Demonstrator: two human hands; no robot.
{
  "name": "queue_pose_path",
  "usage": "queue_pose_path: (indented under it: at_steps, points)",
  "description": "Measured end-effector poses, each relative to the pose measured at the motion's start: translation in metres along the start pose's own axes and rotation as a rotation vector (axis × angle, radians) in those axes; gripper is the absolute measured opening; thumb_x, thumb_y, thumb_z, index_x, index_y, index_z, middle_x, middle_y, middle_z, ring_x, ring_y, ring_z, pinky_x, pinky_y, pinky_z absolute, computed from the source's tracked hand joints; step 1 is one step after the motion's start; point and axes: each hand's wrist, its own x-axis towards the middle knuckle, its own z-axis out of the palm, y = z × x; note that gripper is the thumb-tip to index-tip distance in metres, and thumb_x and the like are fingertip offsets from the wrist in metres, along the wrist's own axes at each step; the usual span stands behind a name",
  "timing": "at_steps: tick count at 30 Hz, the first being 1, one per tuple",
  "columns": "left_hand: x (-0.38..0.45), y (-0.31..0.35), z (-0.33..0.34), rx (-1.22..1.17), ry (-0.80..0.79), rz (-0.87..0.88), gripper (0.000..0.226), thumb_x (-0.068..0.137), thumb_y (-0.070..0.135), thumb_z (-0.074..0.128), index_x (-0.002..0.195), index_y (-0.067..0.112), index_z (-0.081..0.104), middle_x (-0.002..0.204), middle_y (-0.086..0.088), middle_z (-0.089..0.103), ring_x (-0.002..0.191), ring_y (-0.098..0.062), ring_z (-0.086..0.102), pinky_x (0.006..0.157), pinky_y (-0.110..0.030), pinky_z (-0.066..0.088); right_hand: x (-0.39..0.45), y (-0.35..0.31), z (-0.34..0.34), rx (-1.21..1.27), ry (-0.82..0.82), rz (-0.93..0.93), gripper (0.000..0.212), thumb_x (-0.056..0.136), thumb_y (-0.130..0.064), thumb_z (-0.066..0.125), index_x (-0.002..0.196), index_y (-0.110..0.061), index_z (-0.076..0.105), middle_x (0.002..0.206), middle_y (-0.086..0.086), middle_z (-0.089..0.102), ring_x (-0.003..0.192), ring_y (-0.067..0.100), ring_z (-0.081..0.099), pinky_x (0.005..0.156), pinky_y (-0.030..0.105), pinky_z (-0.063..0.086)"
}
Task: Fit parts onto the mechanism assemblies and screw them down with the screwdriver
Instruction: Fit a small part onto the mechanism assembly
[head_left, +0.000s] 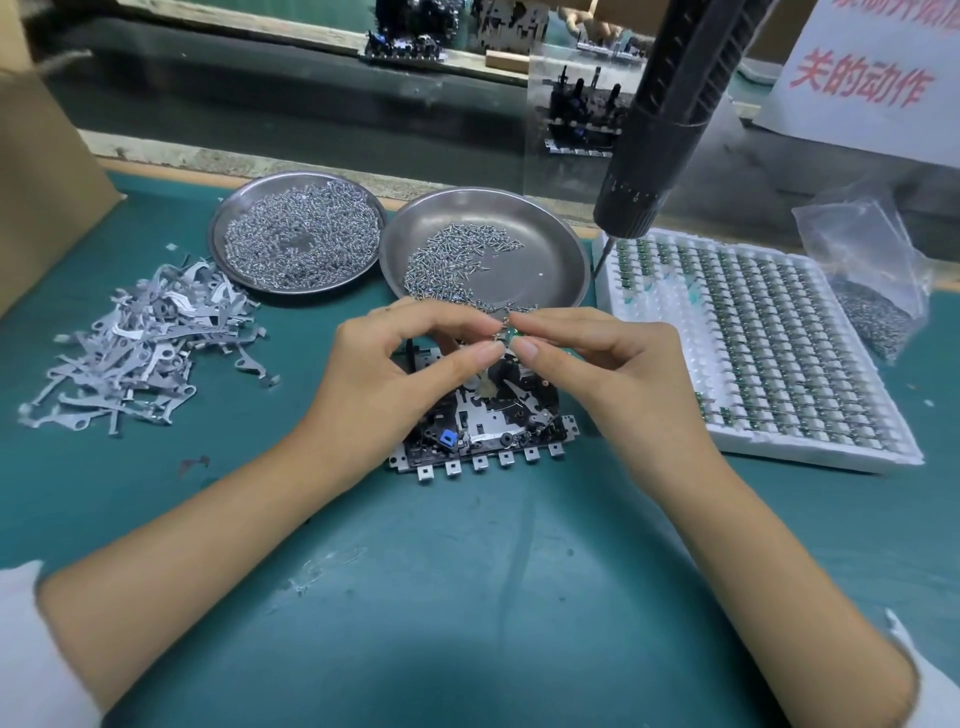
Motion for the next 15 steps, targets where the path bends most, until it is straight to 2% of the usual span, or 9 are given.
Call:
queue_pose_path:
  at_steps: [3,6,9,12,15]
  points:
    - [0.0002,0.0002,0.0004,-0.001,-0.01,0.007,0.013,0.077,0.025,0.071,0.09,0.027,0.07,0.086,0.015,0.07,0.077,-0.005,0.063,0.078,-0.017,0.048,0.0003,0.0003,-0.0004,0.011,-0.001,0.016,0.015,0.08,-0.005,0.073,0.092,-0.013,0.075,0.098,0.003,0.073,0.097,0.013,0.068,0.091,0.032,0.052]
    - [-0.0003,0.0004,0.0003,-0.003,-0.017,-0.003,0.013,0.077,0.024,0.071,0.09,0.026,0.071,0.086,0.015,0.07,0.078,-0.012,0.064,0.08,-0.022,0.05,-0.0001,0.0005,0.0004,0.033,-0.01,0.027,0.017,0.079,-0.005,0.072,0.095,-0.01,0.075,0.095,0.003,0.074,0.09,0.013,0.069,0.085,0.026,0.053]
    - [-0.0002,0.0006,0.0003,0.019,-0.018,0.014,0.013,0.078,0.025,0.072,0.091,0.027,0.071,0.083,0.018,0.069,0.079,-0.009,0.063,0.08,-0.02,0.048,-0.0003,0.0,0.0004,0.044,-0.03,0.033,0.019,0.081,-0.006,0.071,0.098,-0.015,0.073,0.092,0.0,0.075,0.084,0.01,0.069,0.079,0.023,0.054]
    - [0.0003,0.0005,0.0,0.067,-0.001,0.056,0.018,0.078,0.023,0.072,0.095,0.023,0.069,0.088,0.013,0.066,0.082,-0.001,0.059,0.08,-0.015,0.045,-0.0009,-0.0007,-0.0003,0.007,-0.085,-0.003,0.02,0.084,-0.009,0.069,0.1,-0.02,0.073,0.093,-0.004,0.075,0.084,0.01,0.069,0.079,0.023,0.055]
    - [0.0007,0.0004,-0.0008,0.084,0.034,0.027,0.03,0.074,0.027,0.073,0.103,0.027,0.064,0.09,0.005,0.06,0.079,-0.002,0.055,0.081,-0.012,0.042,-0.0017,-0.0012,0.0004,-0.007,-0.102,-0.019,0.02,0.084,-0.01,0.069,0.094,-0.026,0.074,0.09,-0.008,0.075,0.083,0.008,0.069,0.081,0.025,0.055]
